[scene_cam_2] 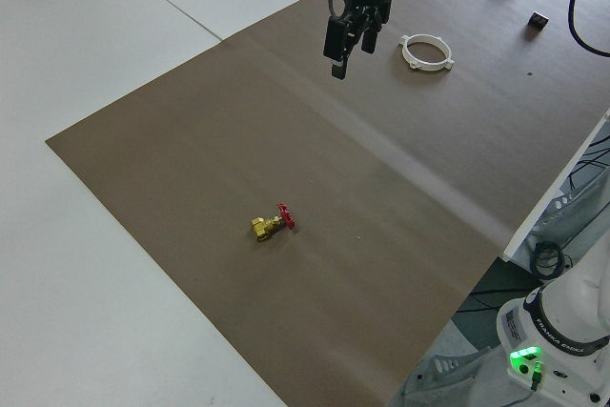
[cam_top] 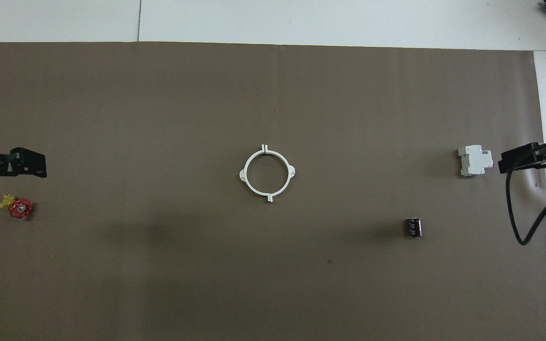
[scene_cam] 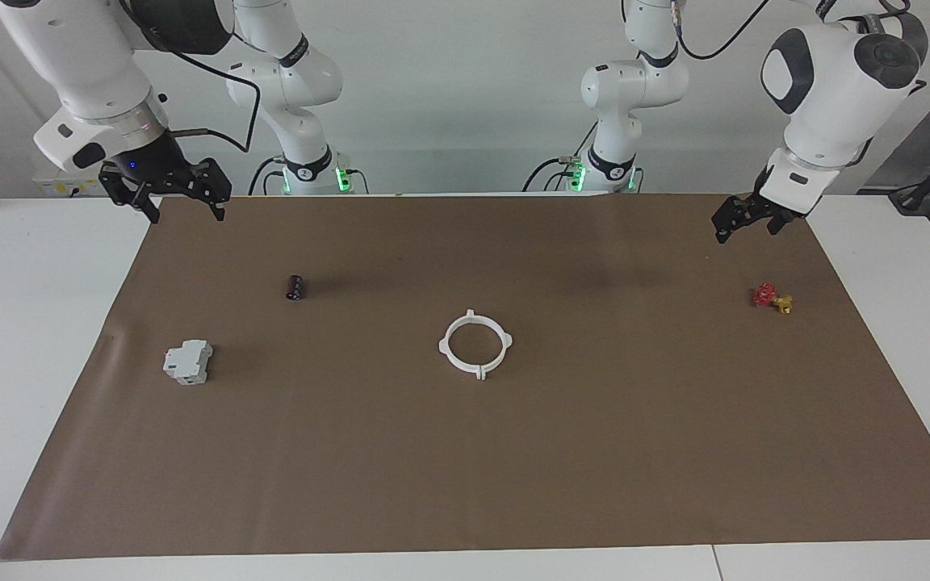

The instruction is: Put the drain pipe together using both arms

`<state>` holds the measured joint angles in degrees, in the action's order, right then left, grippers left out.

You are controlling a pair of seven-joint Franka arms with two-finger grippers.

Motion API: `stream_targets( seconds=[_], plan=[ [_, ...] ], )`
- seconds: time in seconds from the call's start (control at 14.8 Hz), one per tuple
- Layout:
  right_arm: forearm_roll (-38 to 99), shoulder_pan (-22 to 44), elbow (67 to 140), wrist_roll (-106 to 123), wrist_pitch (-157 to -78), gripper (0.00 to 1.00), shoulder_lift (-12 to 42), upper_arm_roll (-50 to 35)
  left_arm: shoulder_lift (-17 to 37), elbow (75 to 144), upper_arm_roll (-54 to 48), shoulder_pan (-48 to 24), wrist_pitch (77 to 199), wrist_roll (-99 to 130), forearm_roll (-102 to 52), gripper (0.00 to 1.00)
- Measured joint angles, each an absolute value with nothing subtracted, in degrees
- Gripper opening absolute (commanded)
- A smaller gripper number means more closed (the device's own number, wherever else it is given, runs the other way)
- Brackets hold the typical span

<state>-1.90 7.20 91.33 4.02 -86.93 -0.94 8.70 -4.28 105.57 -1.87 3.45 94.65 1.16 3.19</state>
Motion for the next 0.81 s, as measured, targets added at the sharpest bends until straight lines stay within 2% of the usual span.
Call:
stream_targets(
  seconds=[0.34, 0.81],
  plan=[
    [-1.9, 7.2, 91.3, 4.0, -86.9, 1.00, -0.9, 8.7, -4.9, 105.1, 1.0, 4.2, 93.5, -1.3, 2.2, 1.00],
    [-1.9, 7.2, 91.3, 4.0, -86.9, 1.00, -0.9, 8.7, -5.2, 104.1, -0.8, 4.1, 95.3, -1.2, 0.8, 1.00]
  ],
)
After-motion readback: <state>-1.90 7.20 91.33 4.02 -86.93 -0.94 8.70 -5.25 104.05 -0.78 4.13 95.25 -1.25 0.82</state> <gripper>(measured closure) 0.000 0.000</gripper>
